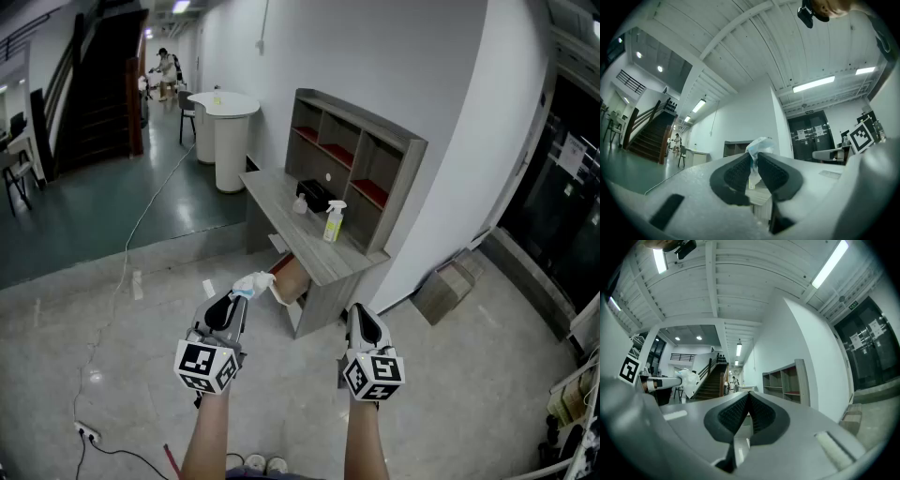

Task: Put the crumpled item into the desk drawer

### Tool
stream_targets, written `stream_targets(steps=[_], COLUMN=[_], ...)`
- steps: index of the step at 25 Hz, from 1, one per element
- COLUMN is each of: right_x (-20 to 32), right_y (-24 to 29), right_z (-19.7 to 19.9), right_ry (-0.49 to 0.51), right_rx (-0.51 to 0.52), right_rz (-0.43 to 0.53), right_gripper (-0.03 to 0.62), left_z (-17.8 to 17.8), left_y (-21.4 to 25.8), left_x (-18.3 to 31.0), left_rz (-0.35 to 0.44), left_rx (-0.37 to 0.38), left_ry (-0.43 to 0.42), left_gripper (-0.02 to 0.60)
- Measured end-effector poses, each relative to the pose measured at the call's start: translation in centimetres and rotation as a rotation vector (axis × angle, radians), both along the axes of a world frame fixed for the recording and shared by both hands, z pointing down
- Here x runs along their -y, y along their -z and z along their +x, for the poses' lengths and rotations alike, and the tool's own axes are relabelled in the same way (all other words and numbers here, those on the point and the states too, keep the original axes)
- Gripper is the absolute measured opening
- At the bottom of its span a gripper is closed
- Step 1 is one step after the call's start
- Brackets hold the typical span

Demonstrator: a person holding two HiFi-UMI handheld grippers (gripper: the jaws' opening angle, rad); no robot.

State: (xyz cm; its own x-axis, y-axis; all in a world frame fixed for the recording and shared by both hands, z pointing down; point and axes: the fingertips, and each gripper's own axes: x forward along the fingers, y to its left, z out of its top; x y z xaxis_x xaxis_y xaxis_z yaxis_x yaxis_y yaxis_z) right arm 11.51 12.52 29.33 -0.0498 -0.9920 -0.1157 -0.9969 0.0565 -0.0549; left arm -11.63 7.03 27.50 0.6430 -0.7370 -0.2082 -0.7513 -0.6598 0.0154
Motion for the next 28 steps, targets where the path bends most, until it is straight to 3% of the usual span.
stream_targets(steps=[18, 28], right_x=[0.2, 2.2], right_y=[-1.6, -4.8], right_z=[0.6, 1.6], right_ry=[0.030, 0.074], right_rx=[0.045, 0.062], right_rz=[-0.004, -0.054], right_gripper=[0.014, 0.014], left_z=[0.3, 0.6], left_y=[-1.6, -4.2], left_x=[-0.3, 0.1], left_rz=[-0.028, -0.073], left_rx=[0.024, 0.067], left_ry=[0.016, 0.057], left_gripper=[0.049, 0.049])
